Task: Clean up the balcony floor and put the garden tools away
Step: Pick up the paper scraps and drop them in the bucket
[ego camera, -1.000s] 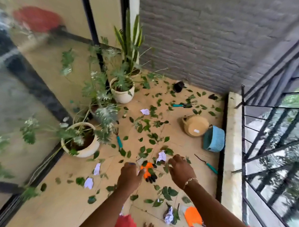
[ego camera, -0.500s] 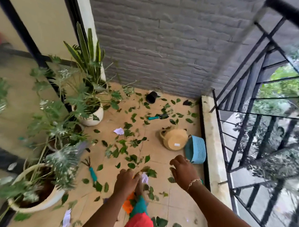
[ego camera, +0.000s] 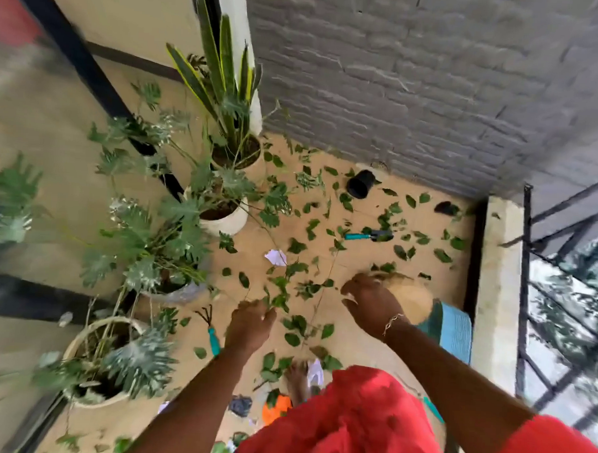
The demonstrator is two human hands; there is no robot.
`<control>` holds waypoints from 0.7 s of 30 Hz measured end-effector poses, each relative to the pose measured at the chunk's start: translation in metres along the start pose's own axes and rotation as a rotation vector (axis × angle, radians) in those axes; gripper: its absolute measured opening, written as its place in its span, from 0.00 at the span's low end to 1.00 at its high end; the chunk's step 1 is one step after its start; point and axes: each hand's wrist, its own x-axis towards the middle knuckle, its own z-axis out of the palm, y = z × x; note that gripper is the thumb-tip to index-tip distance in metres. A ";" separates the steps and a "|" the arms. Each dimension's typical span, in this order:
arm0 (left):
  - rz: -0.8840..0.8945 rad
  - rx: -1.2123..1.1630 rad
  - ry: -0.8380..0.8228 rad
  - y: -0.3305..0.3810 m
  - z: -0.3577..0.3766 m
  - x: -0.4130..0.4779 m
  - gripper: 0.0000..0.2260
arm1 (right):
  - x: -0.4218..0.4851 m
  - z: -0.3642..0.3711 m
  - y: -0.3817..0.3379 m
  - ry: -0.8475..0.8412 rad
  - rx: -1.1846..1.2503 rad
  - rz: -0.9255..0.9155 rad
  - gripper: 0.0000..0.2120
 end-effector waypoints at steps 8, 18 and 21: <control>-0.132 -0.189 0.128 0.029 -0.008 0.075 0.17 | 0.125 0.011 0.042 -0.199 -0.029 -0.082 0.14; -0.487 -0.624 0.312 0.017 0.134 0.252 0.22 | 0.314 0.152 0.105 -0.238 0.050 -0.136 0.11; -0.526 -0.751 0.457 0.009 0.196 0.309 0.19 | 0.363 0.224 0.116 -0.176 0.103 -0.070 0.11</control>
